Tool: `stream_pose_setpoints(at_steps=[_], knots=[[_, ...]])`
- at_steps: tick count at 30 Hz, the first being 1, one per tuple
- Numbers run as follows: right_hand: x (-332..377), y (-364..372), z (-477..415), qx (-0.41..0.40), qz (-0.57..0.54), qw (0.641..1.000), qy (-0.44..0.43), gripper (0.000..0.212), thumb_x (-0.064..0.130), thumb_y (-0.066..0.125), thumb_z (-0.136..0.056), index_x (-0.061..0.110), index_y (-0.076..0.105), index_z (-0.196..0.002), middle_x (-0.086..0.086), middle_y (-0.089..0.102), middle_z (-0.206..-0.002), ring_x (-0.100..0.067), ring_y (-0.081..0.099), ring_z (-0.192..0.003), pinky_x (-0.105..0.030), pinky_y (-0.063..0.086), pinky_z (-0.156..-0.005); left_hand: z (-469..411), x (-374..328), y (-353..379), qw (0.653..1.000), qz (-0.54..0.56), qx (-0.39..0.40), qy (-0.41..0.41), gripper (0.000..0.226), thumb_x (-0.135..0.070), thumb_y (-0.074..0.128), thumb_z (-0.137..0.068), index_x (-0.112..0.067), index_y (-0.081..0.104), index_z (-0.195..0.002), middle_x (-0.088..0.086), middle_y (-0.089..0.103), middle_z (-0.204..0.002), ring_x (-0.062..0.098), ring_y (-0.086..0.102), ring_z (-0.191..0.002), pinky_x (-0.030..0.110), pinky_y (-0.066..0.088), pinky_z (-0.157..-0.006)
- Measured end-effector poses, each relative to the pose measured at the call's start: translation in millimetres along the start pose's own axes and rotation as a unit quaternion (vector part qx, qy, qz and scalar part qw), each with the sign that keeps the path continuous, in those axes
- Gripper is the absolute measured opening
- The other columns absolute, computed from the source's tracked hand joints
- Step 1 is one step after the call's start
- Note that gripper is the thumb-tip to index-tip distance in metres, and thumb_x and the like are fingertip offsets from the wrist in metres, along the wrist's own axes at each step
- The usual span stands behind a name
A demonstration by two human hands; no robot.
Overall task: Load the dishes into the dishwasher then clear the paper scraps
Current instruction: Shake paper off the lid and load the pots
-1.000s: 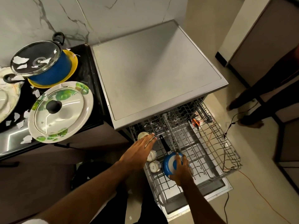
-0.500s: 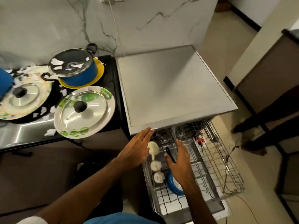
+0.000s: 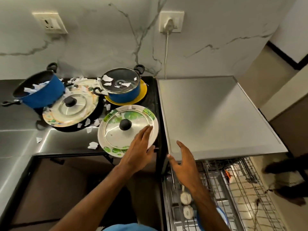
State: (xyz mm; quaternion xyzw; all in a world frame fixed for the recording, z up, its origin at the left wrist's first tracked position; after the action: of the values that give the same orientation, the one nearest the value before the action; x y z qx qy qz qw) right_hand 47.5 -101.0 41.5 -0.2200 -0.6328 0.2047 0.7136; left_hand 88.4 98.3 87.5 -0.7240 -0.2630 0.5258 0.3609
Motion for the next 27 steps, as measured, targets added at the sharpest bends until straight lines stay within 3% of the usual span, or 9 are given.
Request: stream_pose_setpoints(at_steps=[3,8,12,17,21,27], knots=[[32.9,26.6,-16.9,0.007,-0.003,1.0,-0.007,0.071,0.043,0.069,-0.098,0.03,0.035,-0.159,0.009,0.039,-0.162,-0.009,0.035,-0.148,-0.029,0.03,-0.122,-8.8,39.7,-27.8,0.999,0.022,-0.017,-0.035,0.08,-0.024,0.066,-0.096,-0.017,0.02,-0.161,0.002,0.024,-0.165,0.018,0.024,-0.152,0.037,0.028,-0.123],[81.5,69.4,-47.4,0.025,-0.02,0.999,-0.022,0.07,0.038,0.073,-0.096,0.031,0.037,-0.157,0.009,0.044,-0.156,0.0,0.037,-0.136,-0.023,0.033,-0.114,-25.9,100.3,-64.8,0.992,0.072,-0.032,-0.099,0.072,-0.026,0.066,-0.096,-0.022,0.028,-0.157,-0.002,0.034,-0.159,0.011,0.038,-0.14,0.022,0.031,-0.112],[109.6,97.9,-73.8,0.029,-0.028,0.999,-0.024,0.07,0.038,0.072,-0.097,0.03,0.038,-0.157,0.006,0.045,-0.158,-0.012,0.044,-0.142,-0.026,0.037,-0.115,-35.6,142.7,-84.8,0.987,0.106,-0.023,-0.12,0.064,-0.027,0.066,-0.097,-0.026,0.036,-0.154,-0.003,0.04,-0.155,0.013,0.05,-0.132,0.037,0.045,-0.111],[133.4,122.8,-91.1,0.03,-0.034,0.999,-0.025,0.066,0.039,0.068,-0.099,0.032,0.037,-0.157,0.01,0.044,-0.158,-0.003,0.039,-0.139,-0.024,0.033,-0.115,-48.0,182.1,-103.4,0.988,0.099,-0.005,-0.119,0.05,-0.028,0.065,-0.097,-0.032,0.048,-0.144,-0.007,0.047,-0.145,0.012,0.053,-0.126,0.042,0.05,-0.106],[141.7,131.0,-99.9,0.029,-0.027,0.999,-0.023,0.064,0.041,0.068,-0.099,0.033,0.039,-0.156,0.012,0.046,-0.155,-0.003,0.041,-0.137,-0.026,0.035,-0.116,-73.5,204.3,-112.9,0.989,0.071,0.008,-0.131,0.048,-0.026,0.066,-0.096,-0.021,0.053,-0.142,-0.003,0.031,-0.158,0.018,0.043,-0.14,0.041,0.045,-0.112],[152.3,128.9,-135.4,0.038,-0.01,0.998,-0.04,0.063,0.036,0.069,-0.1,0.032,0.04,-0.155,0.013,0.049,-0.153,-0.005,0.044,-0.138,-0.03,0.038,-0.118,-126.1,227.4,-119.7,0.981,0.028,0.041,-0.188,0.058,-0.029,0.065,-0.098,-0.016,0.044,-0.15,0.001,-0.001,-0.17,0.024,0.043,-0.142,0.034,0.04,-0.111]])
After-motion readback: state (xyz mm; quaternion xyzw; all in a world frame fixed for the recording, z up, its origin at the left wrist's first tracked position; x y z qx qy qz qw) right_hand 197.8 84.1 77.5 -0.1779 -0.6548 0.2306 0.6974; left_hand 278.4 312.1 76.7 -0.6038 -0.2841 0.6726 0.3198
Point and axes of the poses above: each hand's wrist, its own z-axis away from the middle knuckle, its own y-axis out of the palm, x = y × z, the point moved 7 cm from there along -z, towards the middle knuckle
